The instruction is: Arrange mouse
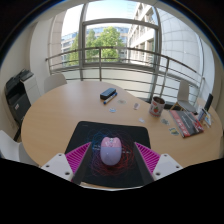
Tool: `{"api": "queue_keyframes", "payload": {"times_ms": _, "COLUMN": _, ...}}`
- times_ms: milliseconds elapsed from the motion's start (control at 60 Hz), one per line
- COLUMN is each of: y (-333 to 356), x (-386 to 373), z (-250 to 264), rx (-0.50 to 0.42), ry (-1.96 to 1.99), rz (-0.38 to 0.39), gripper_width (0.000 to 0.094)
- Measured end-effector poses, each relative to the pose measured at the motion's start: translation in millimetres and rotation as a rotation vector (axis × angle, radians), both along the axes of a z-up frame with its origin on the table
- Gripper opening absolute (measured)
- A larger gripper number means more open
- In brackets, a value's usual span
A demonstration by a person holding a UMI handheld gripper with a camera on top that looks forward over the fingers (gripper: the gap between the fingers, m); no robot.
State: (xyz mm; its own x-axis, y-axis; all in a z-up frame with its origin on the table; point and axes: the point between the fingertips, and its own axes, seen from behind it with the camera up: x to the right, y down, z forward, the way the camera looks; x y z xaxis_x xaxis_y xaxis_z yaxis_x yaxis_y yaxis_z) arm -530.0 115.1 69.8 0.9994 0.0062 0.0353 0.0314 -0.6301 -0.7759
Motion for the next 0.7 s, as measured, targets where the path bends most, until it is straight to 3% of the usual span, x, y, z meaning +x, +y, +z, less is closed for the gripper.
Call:
{"api": "queue_keyframes", "payload": {"times_ms": 317, "y": -106.3, "x": -7.0, "z": 95.6, "rx": 0.08, "ry": 0.006, "rz": -0.085, "gripper_width": 0.0844}}
{"api": "queue_keyframes", "payload": {"times_ms": 700, "y": -193.5, "x": -11.9, "z": 122.7, "rx": 0.093, "ry": -0.029, "rz": -0.072, "gripper_width": 0.0844}}
